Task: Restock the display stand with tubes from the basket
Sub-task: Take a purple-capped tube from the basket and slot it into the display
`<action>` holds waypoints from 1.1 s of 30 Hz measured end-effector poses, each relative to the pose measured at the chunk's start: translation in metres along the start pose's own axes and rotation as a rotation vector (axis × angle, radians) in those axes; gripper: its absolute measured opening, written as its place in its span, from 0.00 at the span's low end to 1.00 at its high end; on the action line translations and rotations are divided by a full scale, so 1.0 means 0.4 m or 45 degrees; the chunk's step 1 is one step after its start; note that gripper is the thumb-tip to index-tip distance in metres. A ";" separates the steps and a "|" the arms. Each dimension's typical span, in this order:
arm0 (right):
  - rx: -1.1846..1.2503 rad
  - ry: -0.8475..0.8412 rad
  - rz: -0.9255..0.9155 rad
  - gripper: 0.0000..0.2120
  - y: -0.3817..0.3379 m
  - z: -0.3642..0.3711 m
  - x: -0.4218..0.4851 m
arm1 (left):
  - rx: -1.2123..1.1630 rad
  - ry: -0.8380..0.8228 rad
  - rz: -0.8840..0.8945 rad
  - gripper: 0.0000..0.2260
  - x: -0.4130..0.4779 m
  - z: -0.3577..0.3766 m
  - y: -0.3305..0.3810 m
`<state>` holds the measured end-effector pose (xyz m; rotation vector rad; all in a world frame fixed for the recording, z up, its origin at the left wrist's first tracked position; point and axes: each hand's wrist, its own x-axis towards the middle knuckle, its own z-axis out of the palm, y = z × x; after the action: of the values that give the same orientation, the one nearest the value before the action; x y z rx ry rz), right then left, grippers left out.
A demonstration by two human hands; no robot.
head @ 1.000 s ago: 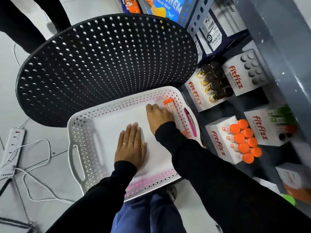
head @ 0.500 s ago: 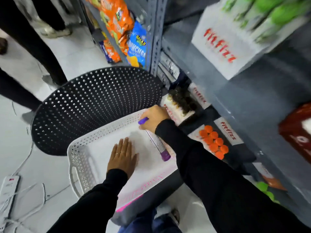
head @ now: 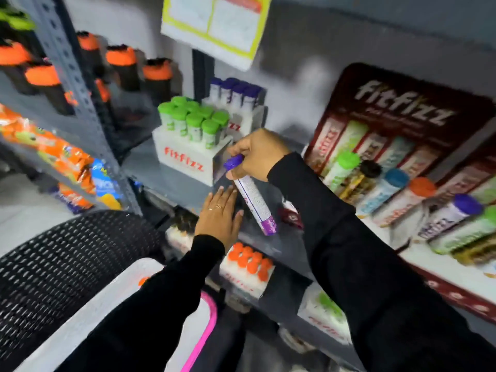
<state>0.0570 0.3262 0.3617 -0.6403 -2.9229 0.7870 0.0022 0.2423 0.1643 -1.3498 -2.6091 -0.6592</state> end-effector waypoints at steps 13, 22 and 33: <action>-0.253 0.195 0.090 0.14 0.063 -0.211 -0.062 | 0.228 -0.196 0.034 0.39 0.101 0.054 0.102; -0.427 0.192 0.033 0.15 0.057 -0.221 -0.052 | 0.237 -0.207 0.015 0.40 0.101 0.050 0.104; -0.479 0.200 0.026 0.14 0.058 -0.238 -0.064 | 0.237 -0.230 0.023 0.34 0.097 0.041 0.109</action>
<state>0.1035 0.3788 0.4345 -0.7174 -2.9385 0.1725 0.0153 0.3004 0.1756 -1.4331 -2.7110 -0.2941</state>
